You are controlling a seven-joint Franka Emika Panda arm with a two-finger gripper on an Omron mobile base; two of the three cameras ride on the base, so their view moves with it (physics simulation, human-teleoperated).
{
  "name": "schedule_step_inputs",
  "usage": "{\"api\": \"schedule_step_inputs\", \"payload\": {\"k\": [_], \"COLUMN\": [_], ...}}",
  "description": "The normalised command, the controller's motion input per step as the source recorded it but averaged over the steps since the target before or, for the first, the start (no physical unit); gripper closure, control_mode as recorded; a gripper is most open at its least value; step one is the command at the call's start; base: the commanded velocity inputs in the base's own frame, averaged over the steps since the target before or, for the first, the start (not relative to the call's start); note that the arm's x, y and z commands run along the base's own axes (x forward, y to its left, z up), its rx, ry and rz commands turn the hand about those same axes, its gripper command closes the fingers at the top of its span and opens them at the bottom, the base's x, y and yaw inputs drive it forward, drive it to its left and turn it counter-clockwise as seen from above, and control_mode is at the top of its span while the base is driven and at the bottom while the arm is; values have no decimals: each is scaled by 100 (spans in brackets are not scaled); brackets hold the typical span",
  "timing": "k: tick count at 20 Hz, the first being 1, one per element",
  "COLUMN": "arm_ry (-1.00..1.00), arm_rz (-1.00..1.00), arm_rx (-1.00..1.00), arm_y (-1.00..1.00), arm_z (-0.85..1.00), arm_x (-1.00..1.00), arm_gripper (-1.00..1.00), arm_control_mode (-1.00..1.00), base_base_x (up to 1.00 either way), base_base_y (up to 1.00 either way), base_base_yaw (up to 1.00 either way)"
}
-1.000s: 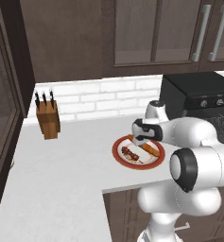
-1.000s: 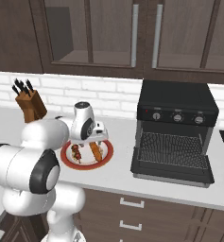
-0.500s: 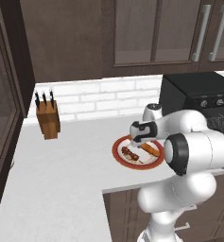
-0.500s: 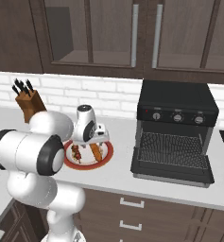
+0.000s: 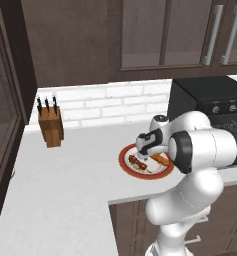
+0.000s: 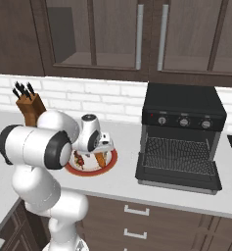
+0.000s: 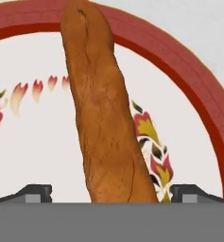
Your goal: Pick up the kebab skewer and baguette bread, and place them inside the toaster oven. Close the toaster oven door and start by setting the timer.
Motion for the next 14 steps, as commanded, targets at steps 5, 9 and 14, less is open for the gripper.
{"api": "schedule_step_inputs", "payload": {"k": [5, 9, 14], "arm_ry": [0, 0, 0], "arm_rz": [0, 0, 0], "arm_rx": [0, 0, 0], "arm_y": [0, 0, 0], "arm_z": [-13, -17, -1], "arm_x": [11, 7, 0], "arm_gripper": [-100, 100, 100], "arm_control_mode": [-100, -100, -100], "base_base_x": [0, 0, 0], "base_base_y": [0, 0, 0], "base_base_yaw": [0, 0, 0]}}
